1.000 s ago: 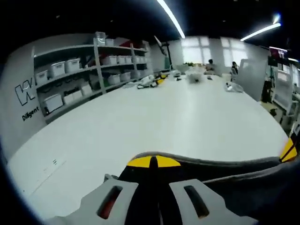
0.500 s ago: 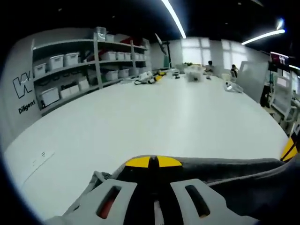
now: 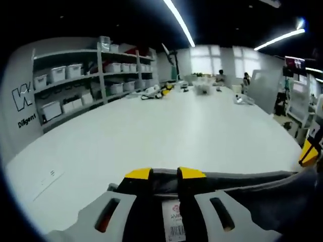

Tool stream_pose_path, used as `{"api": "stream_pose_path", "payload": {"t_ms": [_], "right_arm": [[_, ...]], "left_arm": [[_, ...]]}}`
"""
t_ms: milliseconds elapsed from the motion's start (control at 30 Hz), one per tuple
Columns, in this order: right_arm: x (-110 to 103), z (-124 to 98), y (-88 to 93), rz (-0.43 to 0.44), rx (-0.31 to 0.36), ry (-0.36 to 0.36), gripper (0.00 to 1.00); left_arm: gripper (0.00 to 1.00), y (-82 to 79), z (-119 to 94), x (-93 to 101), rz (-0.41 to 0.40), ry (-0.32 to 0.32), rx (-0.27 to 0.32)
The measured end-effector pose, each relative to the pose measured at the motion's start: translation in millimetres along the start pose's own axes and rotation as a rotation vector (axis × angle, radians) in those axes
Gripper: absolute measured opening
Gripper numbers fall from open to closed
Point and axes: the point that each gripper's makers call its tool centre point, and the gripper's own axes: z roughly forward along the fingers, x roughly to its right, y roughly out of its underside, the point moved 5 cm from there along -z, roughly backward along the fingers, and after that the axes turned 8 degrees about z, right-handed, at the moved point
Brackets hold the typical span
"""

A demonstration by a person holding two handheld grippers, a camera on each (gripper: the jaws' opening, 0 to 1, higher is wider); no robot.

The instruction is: Open the folded towel by lifting each exposed corner and separating the folded layers until the towel lies flat within the target outline without major curled edges

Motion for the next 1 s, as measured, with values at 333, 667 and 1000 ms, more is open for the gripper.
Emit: {"api": "stream_pose_path", "payload": {"t_ms": [333,667,1000], "right_arm": [[-12.0,2.4,-4.8,0.124,0.035,-0.136,0.11],[-34.3,6.9,-10.1,0.194,0.050,-0.228,0.22],[-23.1,24.7,17.3,0.018,-0.072,-0.028,0.21]], "left_arm": [[0.25,-8.8,-21.0,-5.1,-0.440,0.108,0.195],[0.25,-3.1,-41.5,-3.2,-0.525,0.159,0.255],[0.28,-2.6,-53.4,2.6,-0.442,0.157,0.227]]}}
